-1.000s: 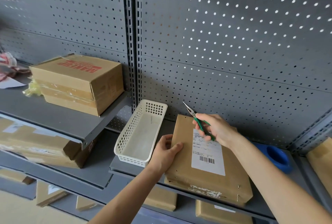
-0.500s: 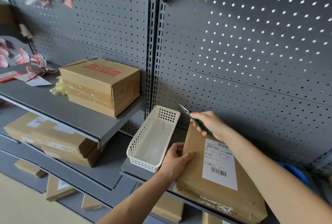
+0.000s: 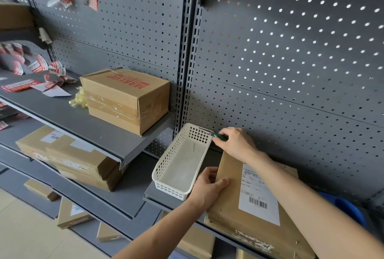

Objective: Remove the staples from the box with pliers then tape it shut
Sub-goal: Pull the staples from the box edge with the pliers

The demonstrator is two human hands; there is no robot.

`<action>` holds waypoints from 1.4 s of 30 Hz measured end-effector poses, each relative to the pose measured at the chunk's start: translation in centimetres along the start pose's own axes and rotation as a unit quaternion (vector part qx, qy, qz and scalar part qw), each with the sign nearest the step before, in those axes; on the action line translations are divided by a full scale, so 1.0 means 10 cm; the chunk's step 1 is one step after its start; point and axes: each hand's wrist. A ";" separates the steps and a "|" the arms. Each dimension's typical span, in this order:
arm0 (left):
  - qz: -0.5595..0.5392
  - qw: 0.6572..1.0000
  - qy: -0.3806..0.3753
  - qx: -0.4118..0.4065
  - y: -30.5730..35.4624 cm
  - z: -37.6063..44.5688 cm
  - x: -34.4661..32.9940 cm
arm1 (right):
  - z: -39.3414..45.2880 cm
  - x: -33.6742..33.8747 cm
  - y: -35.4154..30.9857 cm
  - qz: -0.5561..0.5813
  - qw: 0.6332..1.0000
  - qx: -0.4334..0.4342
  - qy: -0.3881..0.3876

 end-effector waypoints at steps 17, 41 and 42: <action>0.019 1.000 0.003 0.000 0.01 0.00 0.00 | -0.09 0.03 -0.09 -0.041 0.998 0.034 0.027; 0.126 0.992 0.004 0.031 0.19 -0.02 -0.08 | -1.03 0.56 0.40 -0.053 0.995 -0.032 0.080; 0.131 0.991 0.009 0.037 0.21 -0.02 -0.07 | -1.07 0.58 0.41 -0.053 0.995 -0.034 0.079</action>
Point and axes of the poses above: each hand's wrist, its own z-axis towards the middle knuckle, its own x-axis out of the back of the hand, y = z × x, and after that the axes turned 6 degrees about x, right-handed
